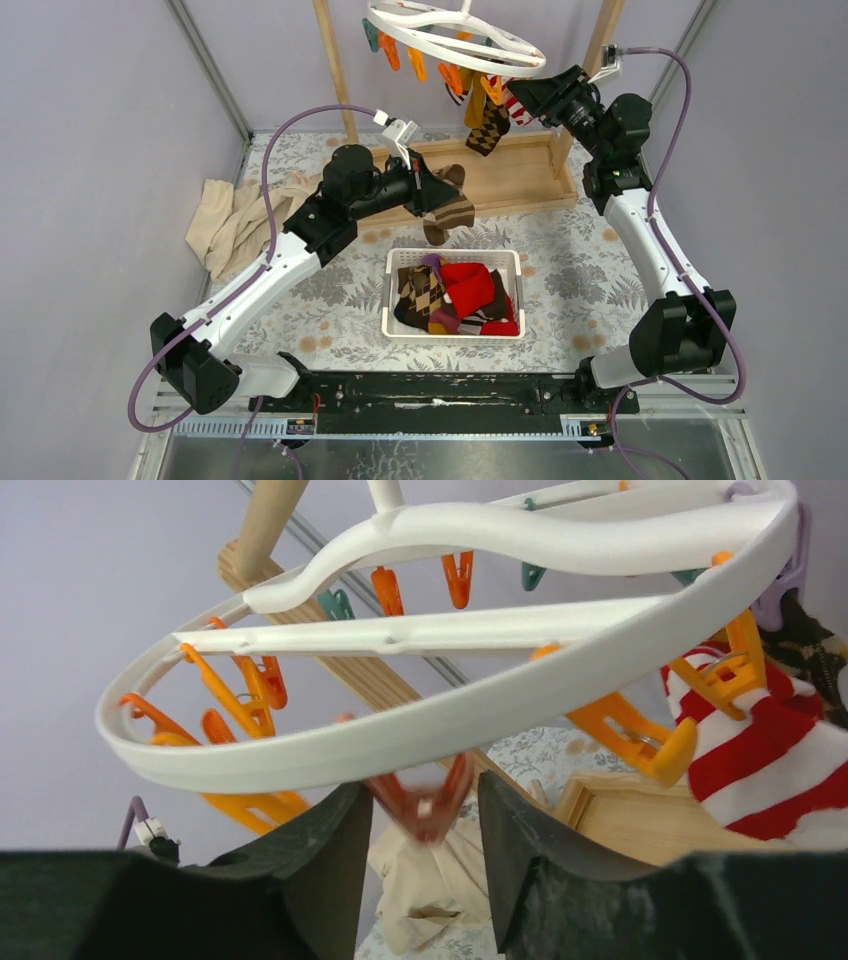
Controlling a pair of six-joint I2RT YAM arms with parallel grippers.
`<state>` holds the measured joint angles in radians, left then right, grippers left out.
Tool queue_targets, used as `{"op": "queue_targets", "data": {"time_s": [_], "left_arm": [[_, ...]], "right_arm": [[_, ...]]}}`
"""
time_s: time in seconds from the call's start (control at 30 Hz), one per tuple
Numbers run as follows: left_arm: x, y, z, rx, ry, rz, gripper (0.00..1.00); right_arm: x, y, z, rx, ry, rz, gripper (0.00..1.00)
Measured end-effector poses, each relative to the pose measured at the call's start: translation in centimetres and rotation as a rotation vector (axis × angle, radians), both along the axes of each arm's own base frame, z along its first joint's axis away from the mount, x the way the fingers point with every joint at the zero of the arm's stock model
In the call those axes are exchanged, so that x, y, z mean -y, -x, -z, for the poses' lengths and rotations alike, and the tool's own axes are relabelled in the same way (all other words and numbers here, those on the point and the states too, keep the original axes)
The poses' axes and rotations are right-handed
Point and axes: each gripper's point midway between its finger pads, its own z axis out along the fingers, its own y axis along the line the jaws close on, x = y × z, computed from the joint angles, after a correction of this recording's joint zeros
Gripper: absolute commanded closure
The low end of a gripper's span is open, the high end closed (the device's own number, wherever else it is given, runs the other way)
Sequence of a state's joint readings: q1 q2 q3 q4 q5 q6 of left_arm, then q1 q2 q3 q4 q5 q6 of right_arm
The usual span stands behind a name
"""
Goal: Remove the socks clipped to the hanger
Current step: Remove the sock from the hanger, then place the sock in the bin.
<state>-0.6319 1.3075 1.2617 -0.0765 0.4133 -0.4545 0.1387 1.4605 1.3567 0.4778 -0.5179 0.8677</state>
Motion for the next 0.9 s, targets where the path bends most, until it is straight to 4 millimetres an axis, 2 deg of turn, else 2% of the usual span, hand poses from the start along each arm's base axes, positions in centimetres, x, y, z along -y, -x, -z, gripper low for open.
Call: {"op": "queue_targets", "data": {"time_s": [0.2,0.3,0.5,0.63,0.77,0.9], "left_arm": [[0.3,0.8,-0.1,-0.022,0.012,0.037,0.97],[0.7,1.4,0.2,-0.046,0.013,0.06,0.96],[2.4,4.2,1.4,-0.102,-0.003,0.134,0.93],[3.0,6.0,4.1,-0.164,-0.039,0.167,0.92],[2.8,6.9,7.5,-0.237,-0.083,0.169,0.91],[2.6,7.6,10.1,-0.294,-0.114,0.165,0.9]], "right_arm": [[-0.1,-0.3,0.8,-0.025,0.007,-0.002,0.36],[-0.1,-0.3,1.1,-0.032,0.015,0.0,0.35],[0.0,-0.2,3.4,-0.079,0.051,0.008,0.3],[0.3,0.8,4.9,-0.115,0.077,0.016,0.28],[1.2,1.8,5.5,-0.133,0.09,0.033,0.27],[3.4,2.4,6.1,-0.145,0.09,0.082,0.27]]}}
